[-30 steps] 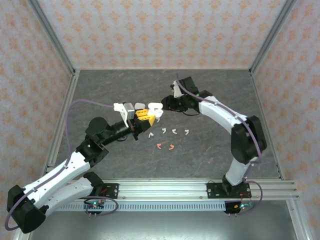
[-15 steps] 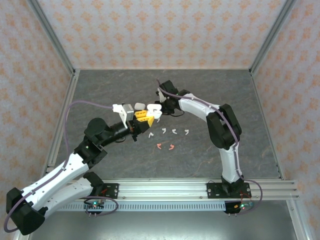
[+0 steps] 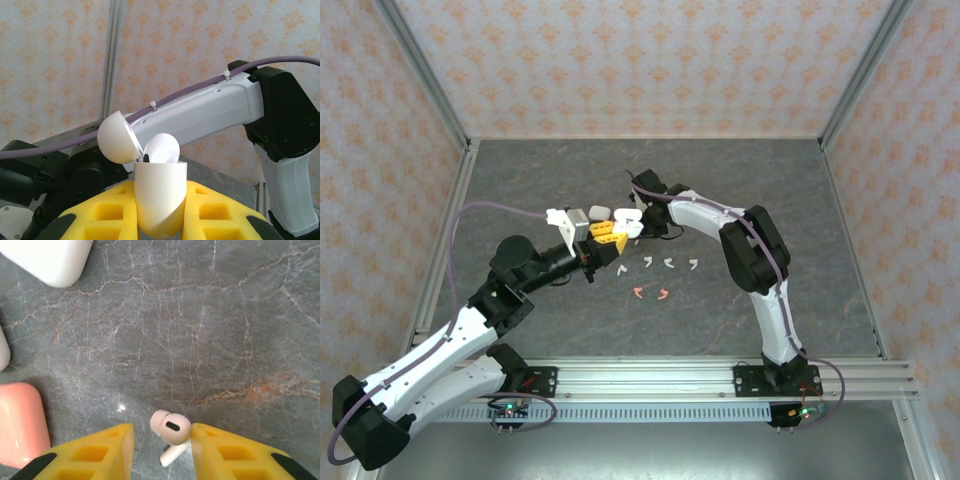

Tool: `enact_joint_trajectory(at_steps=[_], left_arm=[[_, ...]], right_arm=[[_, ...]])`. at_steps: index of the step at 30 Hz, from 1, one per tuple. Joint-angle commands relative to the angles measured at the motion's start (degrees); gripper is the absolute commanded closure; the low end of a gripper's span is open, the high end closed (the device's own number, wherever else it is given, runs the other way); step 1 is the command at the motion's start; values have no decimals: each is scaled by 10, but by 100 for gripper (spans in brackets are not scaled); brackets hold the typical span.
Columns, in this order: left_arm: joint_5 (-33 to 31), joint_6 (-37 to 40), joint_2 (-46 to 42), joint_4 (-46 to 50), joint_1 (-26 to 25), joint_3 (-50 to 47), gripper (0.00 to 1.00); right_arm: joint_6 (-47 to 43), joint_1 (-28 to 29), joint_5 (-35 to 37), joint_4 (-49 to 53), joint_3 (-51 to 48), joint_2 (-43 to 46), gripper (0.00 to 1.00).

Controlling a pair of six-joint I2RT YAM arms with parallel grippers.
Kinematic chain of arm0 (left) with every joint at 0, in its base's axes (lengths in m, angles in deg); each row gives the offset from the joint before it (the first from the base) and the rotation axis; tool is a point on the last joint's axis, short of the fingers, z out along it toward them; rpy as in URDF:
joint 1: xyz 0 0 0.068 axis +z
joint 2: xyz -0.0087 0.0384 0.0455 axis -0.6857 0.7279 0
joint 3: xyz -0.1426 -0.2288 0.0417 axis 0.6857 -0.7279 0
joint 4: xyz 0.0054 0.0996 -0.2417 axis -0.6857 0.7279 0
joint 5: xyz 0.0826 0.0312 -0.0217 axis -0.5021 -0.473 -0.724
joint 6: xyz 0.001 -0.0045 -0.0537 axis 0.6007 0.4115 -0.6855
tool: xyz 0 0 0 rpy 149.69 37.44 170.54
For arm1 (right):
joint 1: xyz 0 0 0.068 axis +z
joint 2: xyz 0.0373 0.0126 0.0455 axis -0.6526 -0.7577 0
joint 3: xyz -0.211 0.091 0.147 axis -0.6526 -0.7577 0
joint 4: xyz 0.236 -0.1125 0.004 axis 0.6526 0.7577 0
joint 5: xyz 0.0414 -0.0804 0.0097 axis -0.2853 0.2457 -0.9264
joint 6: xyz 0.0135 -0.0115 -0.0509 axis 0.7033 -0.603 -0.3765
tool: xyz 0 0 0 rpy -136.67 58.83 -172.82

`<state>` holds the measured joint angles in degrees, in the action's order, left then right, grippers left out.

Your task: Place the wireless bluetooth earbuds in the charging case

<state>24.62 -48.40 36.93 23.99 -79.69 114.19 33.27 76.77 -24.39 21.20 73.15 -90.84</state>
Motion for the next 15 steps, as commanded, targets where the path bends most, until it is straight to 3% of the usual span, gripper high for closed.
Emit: enact_joint_trajectory(at_steps=[1, 9, 15], left_arm=[[-2, 12, 0, -2, -4, 7, 100], [-4, 14, 2, 1, -5, 8, 100], [-3, 15, 6, 6, -4, 13, 100]], right_arm=[[-9, 4, 20, 14, 21, -16, 65], [-15, 5, 22, 25, 26, -29, 68], [-20, 7, 20, 35, 26, -33, 76]])
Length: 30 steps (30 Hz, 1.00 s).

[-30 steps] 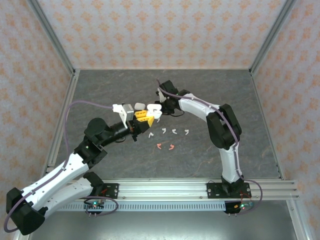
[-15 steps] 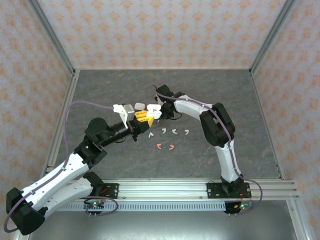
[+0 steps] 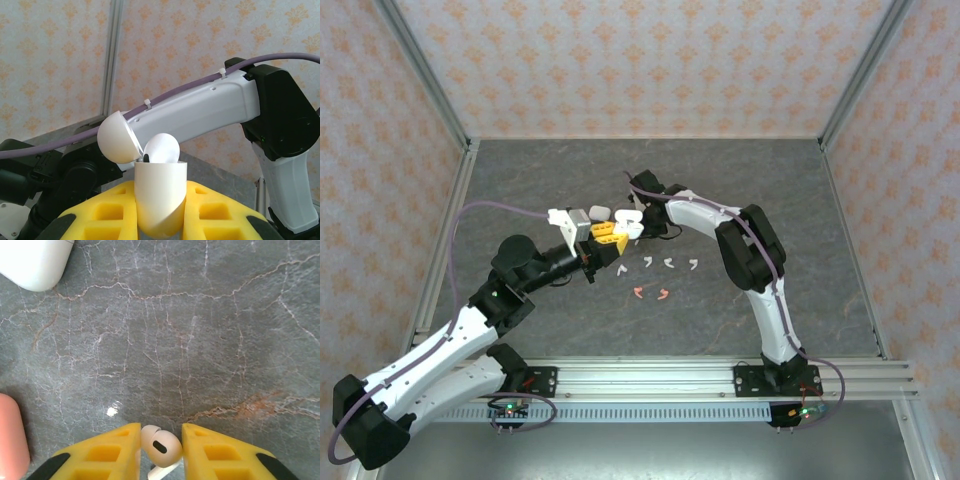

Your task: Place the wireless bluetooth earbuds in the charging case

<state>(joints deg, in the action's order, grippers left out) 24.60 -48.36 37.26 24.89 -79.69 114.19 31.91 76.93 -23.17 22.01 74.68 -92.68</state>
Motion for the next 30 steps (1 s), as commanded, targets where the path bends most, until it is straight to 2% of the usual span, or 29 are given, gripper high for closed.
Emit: enact_joint_trajectory(at_steps=[1, 8, 14, 21, 30], left_arm=[[-3, 15, 2, -3, -4, 13, 100], [-4, 15, 2, 4, -4, 12, 100], [-7, 5, -2, 0, -4, 6, 100], [-10, -10, -1, -13, -4, 0, 100], [-10, -42, 36, -50, -4, -2, 100]], right_arm=[[-7, 6, 7, 29, 9, -13, 78], [-9, 6, 13, 23, -10, 22, 83], [-18, 4, 32, -6, -57, 99, 84], [-41, -20, 39, -50, -149, 252, 84], [-104, -48, 5, -114, -248, 484, 84]])
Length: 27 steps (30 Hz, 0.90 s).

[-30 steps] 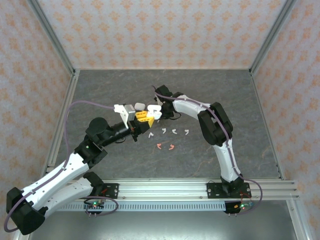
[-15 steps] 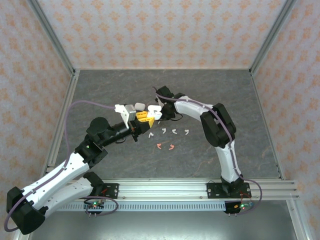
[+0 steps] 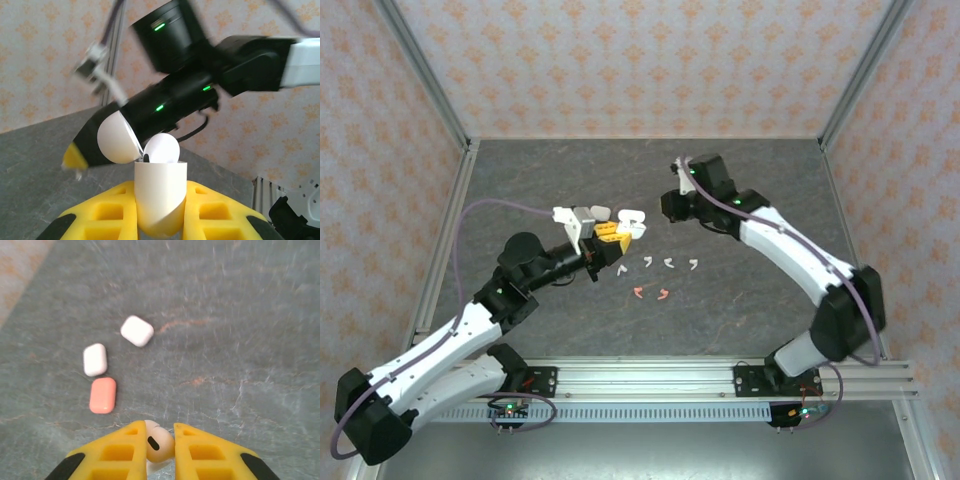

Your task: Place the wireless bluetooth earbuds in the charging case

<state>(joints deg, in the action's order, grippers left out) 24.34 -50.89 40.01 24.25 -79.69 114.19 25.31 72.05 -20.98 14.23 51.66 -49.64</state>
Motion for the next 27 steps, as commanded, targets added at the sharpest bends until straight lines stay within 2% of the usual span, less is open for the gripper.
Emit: enact_joint_trajectory(at_steps=[1, 11, 18, 27], left_arm=[[-5, -19, 14, -48, -4, -1, 100], [14, -53, 73, -72, -4, 27, 100], [20, -66, 87, -89, -5, 29, 100], [19, -73, 86, -97, -5, 30, 100]], right_arm=[[-45, 0, -25, -40, -22, 71, 84], [-73, 0, -131, -103, -63, 203, 84], [-63, 2, -189, -137, -89, 216, 84], [-52, 16, -200, -178, -113, 205, 84]])
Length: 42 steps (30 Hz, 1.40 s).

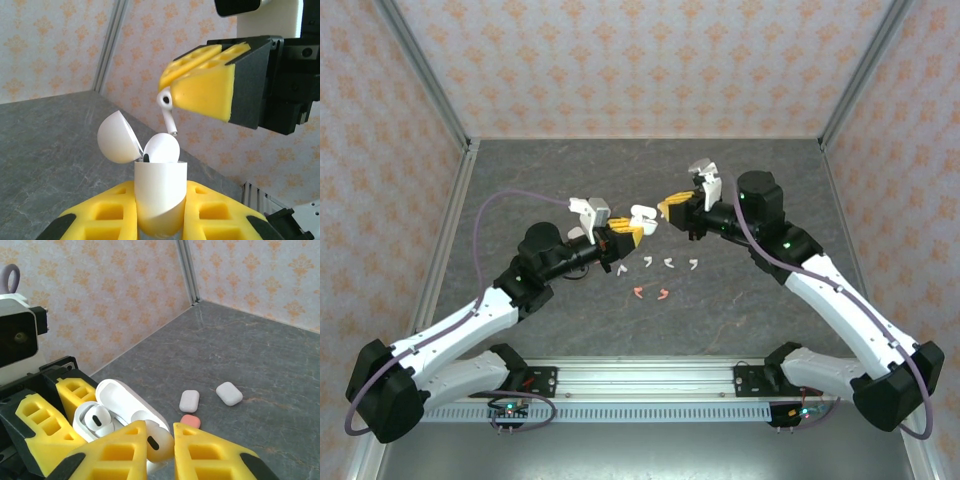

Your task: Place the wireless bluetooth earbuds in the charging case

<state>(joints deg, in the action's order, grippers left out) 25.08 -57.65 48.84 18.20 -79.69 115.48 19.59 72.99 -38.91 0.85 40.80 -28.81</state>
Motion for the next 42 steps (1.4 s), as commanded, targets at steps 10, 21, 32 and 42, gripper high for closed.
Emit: enact_joint_trajectory(at_steps=[10, 21, 32, 42], left_arm=[[13, -7, -2, -38, -8, 21, 100], [9, -6, -5, -36, -9, 21, 100], [6, -3, -5, -35, -10, 21, 100], [6, 3, -7, -38, -10, 21, 100]], right_arm=[[4, 19, -22, -52, -11, -16, 84], [1, 20, -34, -51, -23, -15, 84], [1, 21, -62, -44, -29, -12, 84], [8, 18, -76, -38, -10, -18, 77]])
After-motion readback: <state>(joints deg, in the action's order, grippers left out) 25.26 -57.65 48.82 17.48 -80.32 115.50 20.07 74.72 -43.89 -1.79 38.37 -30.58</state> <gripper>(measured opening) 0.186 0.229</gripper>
